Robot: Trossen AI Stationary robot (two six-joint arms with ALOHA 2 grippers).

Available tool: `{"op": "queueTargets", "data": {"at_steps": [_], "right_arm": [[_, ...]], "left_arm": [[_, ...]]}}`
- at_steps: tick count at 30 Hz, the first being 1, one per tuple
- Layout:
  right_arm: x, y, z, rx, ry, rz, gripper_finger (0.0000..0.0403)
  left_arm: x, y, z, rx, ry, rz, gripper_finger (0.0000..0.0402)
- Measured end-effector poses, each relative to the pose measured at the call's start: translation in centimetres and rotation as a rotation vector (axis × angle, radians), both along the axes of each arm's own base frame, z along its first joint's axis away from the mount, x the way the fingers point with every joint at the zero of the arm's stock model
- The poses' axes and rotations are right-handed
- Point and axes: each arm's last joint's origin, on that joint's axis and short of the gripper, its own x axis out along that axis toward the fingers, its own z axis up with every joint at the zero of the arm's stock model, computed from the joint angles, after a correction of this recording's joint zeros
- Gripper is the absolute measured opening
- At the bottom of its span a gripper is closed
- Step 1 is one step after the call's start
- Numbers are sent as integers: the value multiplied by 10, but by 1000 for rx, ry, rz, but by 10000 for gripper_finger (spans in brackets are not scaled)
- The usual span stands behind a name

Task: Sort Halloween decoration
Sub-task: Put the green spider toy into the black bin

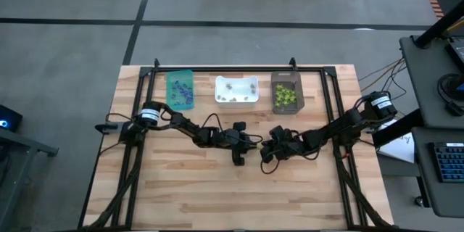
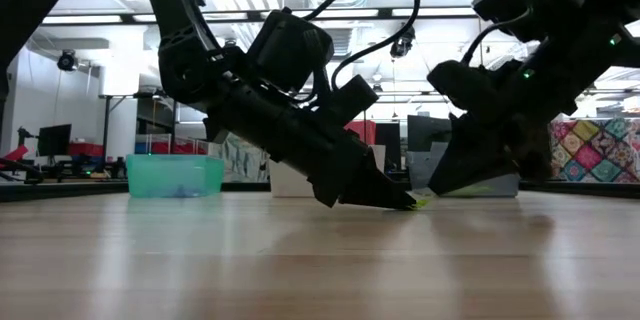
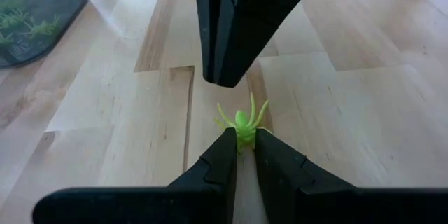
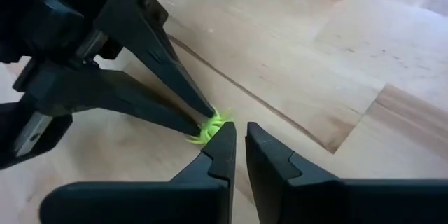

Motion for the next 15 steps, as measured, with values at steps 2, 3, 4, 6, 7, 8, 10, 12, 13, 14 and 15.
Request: {"op": "queueTargets", "data": {"at_steps": [2,3,4,6,7,8,10,12,13,14,15], "right_arm": [[0,0,0,-21,2,5,18],[0,-1,0,-18,-2,0,15],[1,-1,1,-6,-10,-9,14],[1,0,2,21,-18,-10,18],[1,0,2,33,-22,-13,22],[1,0,2,43,-27,-19,29],[1,0,2,70,-34,-37,47],[1,0,2,89,-41,-55,68],[1,0,2,99,-44,-65,79],[1,0,2,107,-46,-71,90],[1,0,2,118,-47,-75,100]], "left_arm": [[0,0,0,0,1,0,36],[0,0,0,0,1,0,36],[0,0,-1,0,2,0,36],[0,0,-1,0,2,0,36],[0,0,-1,0,2,0,36],[0,0,-1,0,2,0,36],[0,0,-1,0,2,0,36],[0,0,-1,0,2,0,36],[0,0,-1,0,2,0,36],[0,0,-1,0,2,0,36],[0,0,-1,0,2,0,36]]}}
